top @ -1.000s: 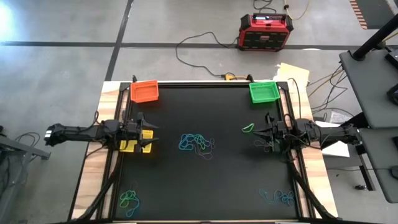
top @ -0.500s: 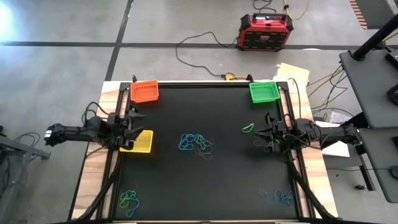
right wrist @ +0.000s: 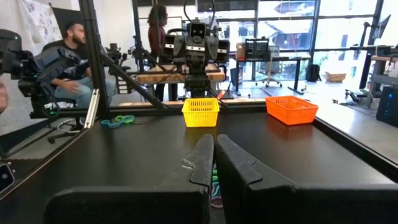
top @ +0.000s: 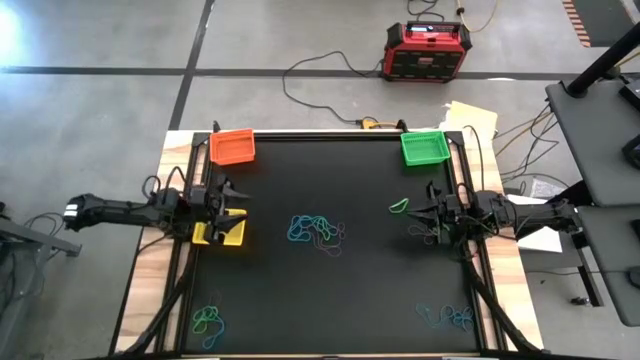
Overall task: Sort rubber bands into baskets
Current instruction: Put the blue rubber band into the yellow bin
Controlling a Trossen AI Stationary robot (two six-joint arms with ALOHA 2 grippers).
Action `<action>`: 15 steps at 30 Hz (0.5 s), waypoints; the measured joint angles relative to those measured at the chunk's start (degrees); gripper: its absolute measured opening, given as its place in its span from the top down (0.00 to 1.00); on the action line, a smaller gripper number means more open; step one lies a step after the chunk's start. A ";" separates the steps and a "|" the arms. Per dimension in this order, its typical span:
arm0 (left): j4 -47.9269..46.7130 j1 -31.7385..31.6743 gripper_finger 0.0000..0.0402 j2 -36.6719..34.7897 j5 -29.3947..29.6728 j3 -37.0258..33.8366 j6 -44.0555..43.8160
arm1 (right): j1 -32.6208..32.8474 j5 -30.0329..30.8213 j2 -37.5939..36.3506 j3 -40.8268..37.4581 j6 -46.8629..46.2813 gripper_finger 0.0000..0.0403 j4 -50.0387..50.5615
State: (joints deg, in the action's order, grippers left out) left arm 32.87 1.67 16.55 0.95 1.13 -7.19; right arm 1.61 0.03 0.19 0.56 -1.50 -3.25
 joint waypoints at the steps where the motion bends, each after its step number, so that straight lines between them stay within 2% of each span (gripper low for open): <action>1: 1.29 0.00 0.44 1.08 0.00 0.00 -0.10 | 0.00 0.02 0.00 0.01 0.00 0.98 0.00; 5: 6.35 0.00 0.44 4.77 0.65 0.00 -0.82 | 0.00 0.02 0.00 0.00 0.00 0.98 0.00; 15: 8.29 -0.01 0.44 10.00 9.92 1.41 -0.77 | 0.00 0.00 0.00 0.01 0.00 0.98 0.00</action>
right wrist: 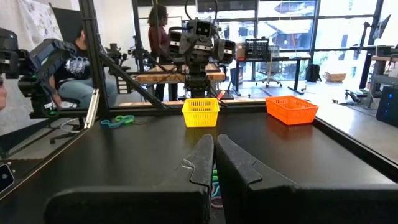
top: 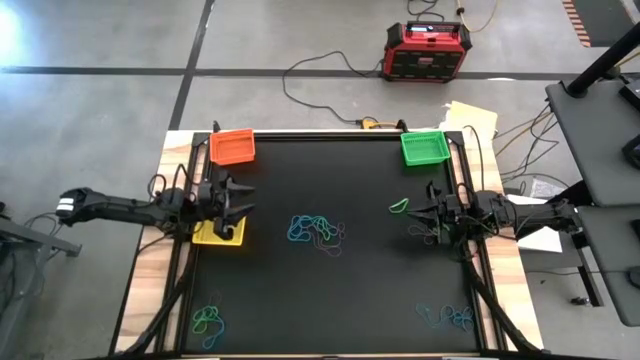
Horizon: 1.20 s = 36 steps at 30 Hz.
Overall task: Sort rubber bands into baskets
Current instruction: Put the blue rubber band into the yellow bin
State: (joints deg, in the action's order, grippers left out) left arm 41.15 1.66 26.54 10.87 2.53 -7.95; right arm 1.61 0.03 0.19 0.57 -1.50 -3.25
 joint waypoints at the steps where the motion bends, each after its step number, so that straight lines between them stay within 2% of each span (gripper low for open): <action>1: -0.05 -0.01 0.44 0.47 1.22 0.38 0.02 | 0.00 0.00 0.00 0.00 0.00 0.98 0.00; 11: -7.52 -0.01 0.44 7.79 9.17 3.57 -5.78 | -0.01 0.00 0.01 0.01 0.00 0.98 0.00; 17: -7.79 0.80 0.44 11.97 6.94 4.10 -13.07 | -0.01 0.00 0.01 0.01 0.01 0.98 0.00; 21: -7.22 3.90 0.44 15.27 6.84 4.10 -17.58 | 0.00 0.00 0.00 -0.01 0.00 0.98 0.00; 29: -3.81 11.97 0.44 23.16 18.46 5.59 -18.97 | 0.00 0.01 0.00 -0.01 0.00 0.98 0.00; 36: -3.83 13.54 0.44 31.65 20.67 9.91 -17.21 | 0.00 0.00 0.00 0.01 0.02 0.98 0.00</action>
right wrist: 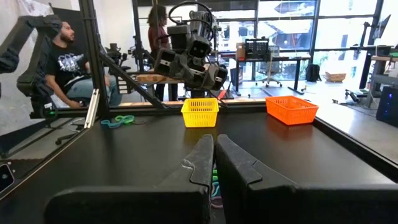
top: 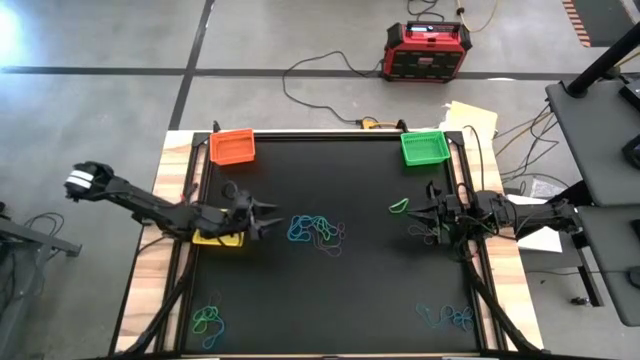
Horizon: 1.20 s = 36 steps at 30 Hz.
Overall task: Sort rubber bands into baskets
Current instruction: Put the blue rubber band into the yellow bin
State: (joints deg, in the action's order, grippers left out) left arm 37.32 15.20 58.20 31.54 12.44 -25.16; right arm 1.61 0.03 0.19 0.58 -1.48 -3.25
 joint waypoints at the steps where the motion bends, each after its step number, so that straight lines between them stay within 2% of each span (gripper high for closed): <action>1: 0.00 -0.01 0.44 1.30 0.71 0.72 0.50 | -0.02 0.00 0.00 -0.02 -0.02 0.98 0.00; 15: -0.20 -0.11 0.44 14.06 10.05 7.53 3.52 | 0.00 0.00 0.00 -0.02 0.00 0.98 0.00; 25: -4.34 -0.13 0.44 22.97 9.63 12.37 -0.86 | -0.02 0.00 0.00 -0.02 -0.02 0.98 0.00; 31: -16.73 -0.18 0.44 29.00 4.92 20.46 -2.24 | -0.02 0.02 0.00 -0.02 -0.02 0.98 0.00; 36: -23.98 0.00 0.44 34.97 3.79 24.63 -4.77 | 0.00 0.01 0.00 0.00 -0.02 0.98 0.00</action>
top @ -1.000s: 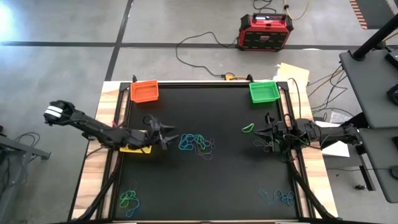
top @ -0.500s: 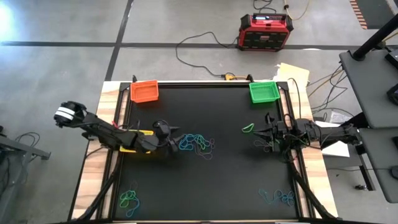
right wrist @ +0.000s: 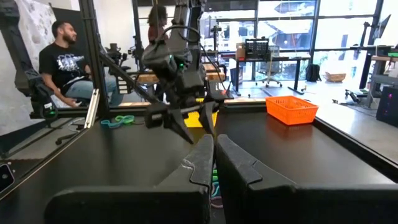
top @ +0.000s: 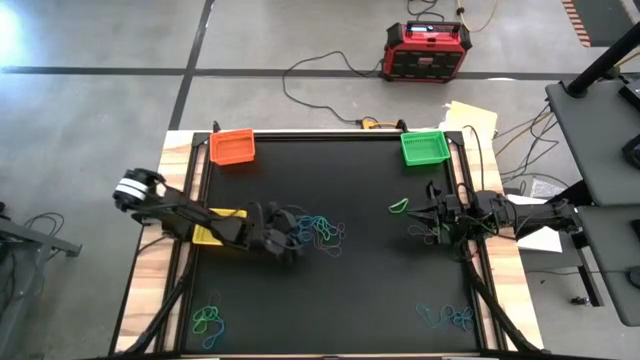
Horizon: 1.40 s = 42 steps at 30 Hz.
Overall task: Sort rubber bands into baskets
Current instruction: Put the blue rubber band into the yellow bin
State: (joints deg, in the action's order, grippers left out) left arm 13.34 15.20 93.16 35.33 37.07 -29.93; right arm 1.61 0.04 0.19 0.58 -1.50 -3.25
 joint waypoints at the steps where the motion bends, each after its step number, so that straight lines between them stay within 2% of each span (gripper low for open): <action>1: -0.48 0.00 0.44 0.86 -0.03 0.72 -0.32 | 0.00 0.00 0.00 0.00 0.00 0.98 0.00; 8: -6.07 0.31 0.44 6.71 -0.08 4.46 -1.88 | 0.00 0.01 0.00 -0.01 0.00 0.98 0.00; 18: -1.17 3.32 0.44 8.27 -0.74 0.28 -3.55 | 0.00 0.01 0.04 0.00 0.02 0.98 0.00; 23: 5.59 3.45 0.46 9.28 -1.70 -1.93 -2.50 | 0.00 0.01 0.34 -0.02 0.00 0.98 0.00; 28: 7.01 1.96 0.59 11.79 -2.91 -2.88 -5.58 | -0.02 -0.01 0.37 0.00 0.00 0.98 0.00; 35: 8.26 1.66 0.95 13.26 0.26 -3.61 -9.36 | -0.01 -0.01 0.37 0.00 0.00 0.98 0.00; 42: 9.50 3.10 0.99 10.55 -0.52 -4.00 -7.33 | 0.00 -0.01 0.37 0.00 0.02 0.98 0.00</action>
State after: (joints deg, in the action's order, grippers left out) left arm 22.83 18.30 103.71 34.82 33.07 -37.26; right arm 1.61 0.03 0.56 0.58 -1.48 -3.25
